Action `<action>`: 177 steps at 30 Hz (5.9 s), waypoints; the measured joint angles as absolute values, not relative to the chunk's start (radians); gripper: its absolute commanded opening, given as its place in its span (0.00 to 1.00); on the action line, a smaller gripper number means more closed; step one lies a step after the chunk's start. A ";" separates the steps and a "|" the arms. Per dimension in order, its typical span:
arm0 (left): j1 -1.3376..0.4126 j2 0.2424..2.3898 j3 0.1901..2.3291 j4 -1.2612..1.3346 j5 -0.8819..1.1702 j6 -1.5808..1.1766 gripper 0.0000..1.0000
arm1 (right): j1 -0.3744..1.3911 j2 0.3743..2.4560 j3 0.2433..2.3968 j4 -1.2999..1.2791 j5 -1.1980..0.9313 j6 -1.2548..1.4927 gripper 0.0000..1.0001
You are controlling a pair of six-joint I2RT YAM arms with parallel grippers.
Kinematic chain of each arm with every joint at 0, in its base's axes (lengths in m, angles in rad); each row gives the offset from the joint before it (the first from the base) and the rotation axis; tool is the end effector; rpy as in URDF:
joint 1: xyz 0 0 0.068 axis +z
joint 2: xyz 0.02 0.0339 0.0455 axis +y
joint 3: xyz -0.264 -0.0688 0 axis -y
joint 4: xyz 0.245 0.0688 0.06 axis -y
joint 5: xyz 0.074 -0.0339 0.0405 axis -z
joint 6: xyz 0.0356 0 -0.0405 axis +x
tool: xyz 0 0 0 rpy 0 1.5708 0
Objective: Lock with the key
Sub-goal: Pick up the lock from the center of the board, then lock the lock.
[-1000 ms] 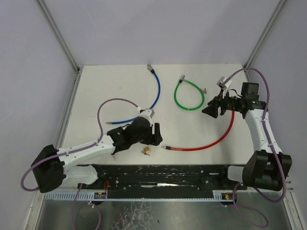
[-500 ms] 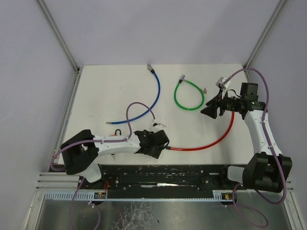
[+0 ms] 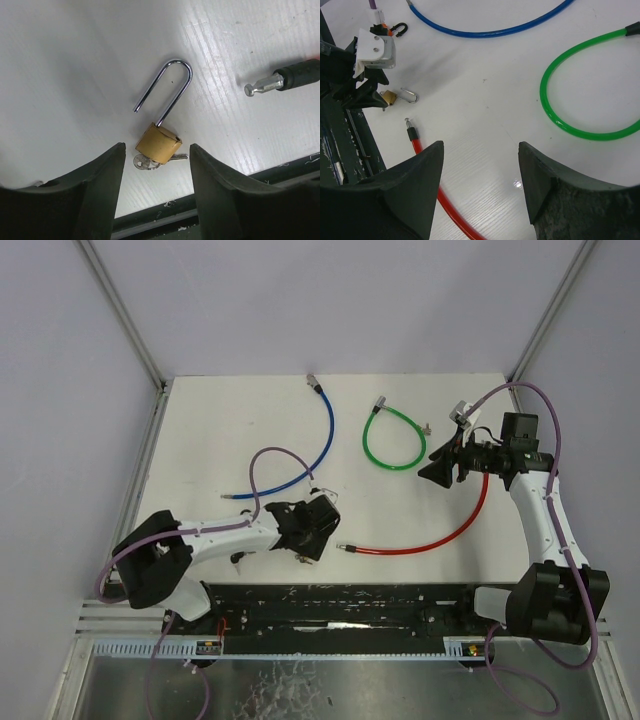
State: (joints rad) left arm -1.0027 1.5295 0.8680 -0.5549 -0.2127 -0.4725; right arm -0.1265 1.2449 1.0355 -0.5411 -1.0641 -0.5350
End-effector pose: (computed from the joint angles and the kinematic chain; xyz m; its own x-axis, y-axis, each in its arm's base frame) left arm 0.1554 -0.2295 0.1721 -0.8064 0.4365 -0.3991 0.4689 0.8831 0.0184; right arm 0.2562 -0.0012 0.3091 -0.2898 -0.2126 -0.9332 -0.8380 0.5274 0.1401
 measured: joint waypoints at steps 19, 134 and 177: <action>-0.933 1.510 0.815 -0.514 -0.106 -0.420 0.52 | -0.126 1.236 1.032 -0.541 -1.066 -0.535 0.67; -0.895 1.141 0.583 0.229 0.277 -0.222 0.70 | 0.340 1.404 1.076 -0.945 -1.136 -1.448 0.00; -0.894 1.177 0.301 1.028 0.384 -0.126 0.41 | 0.345 1.326 1.162 -0.953 -1.277 -1.064 0.00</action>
